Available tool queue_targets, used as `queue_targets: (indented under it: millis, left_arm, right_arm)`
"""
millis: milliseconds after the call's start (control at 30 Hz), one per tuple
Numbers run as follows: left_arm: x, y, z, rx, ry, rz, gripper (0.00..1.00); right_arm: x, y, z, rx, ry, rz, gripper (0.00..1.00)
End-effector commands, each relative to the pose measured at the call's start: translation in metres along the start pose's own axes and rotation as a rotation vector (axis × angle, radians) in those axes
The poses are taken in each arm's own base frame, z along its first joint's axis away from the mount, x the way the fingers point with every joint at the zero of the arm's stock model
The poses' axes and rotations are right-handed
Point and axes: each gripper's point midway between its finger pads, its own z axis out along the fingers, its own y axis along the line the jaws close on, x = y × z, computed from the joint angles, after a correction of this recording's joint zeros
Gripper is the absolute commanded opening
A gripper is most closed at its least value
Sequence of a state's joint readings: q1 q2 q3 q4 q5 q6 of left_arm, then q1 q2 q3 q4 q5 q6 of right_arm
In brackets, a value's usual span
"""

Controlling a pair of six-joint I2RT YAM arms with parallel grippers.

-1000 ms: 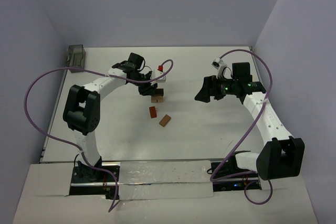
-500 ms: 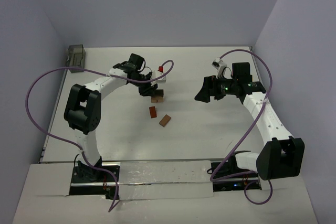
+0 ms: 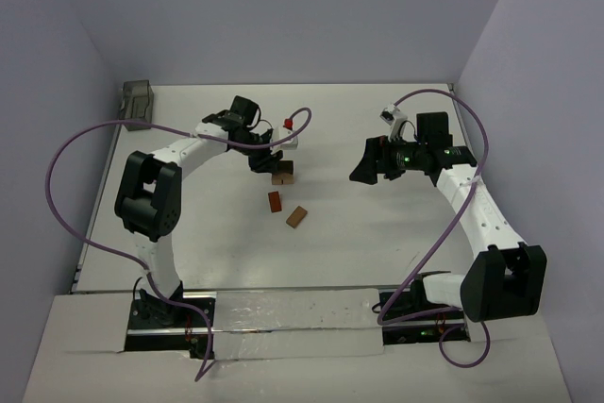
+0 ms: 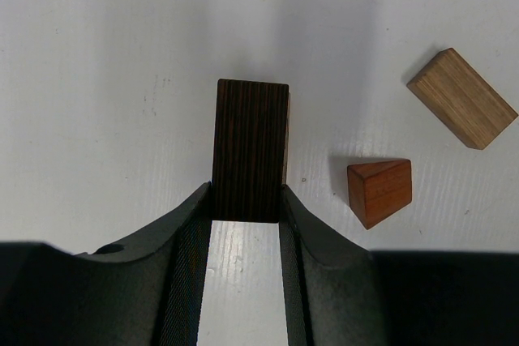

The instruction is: Build the wood block tower

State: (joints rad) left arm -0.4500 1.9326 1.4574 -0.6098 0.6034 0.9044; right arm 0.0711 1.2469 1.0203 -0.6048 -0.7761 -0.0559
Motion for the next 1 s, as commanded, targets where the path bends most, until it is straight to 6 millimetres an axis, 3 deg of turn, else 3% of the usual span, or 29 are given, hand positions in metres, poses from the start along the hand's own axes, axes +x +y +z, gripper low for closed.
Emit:
queue_targets:
  millis: [0,967]
  left_arm:
    - [-0.011,0.007,-0.001,0.002,-0.044,0.045,0.31]
    - [0.0,-0.004,0.003,0.031,-0.029,0.036,0.52]
  right_arm:
    - [-0.017,0.005,-0.002,-0.014,-0.048,-0.041,1.0]
    - [-0.019,0.004,-0.002,-0.015,-0.047,-0.037,1.0]
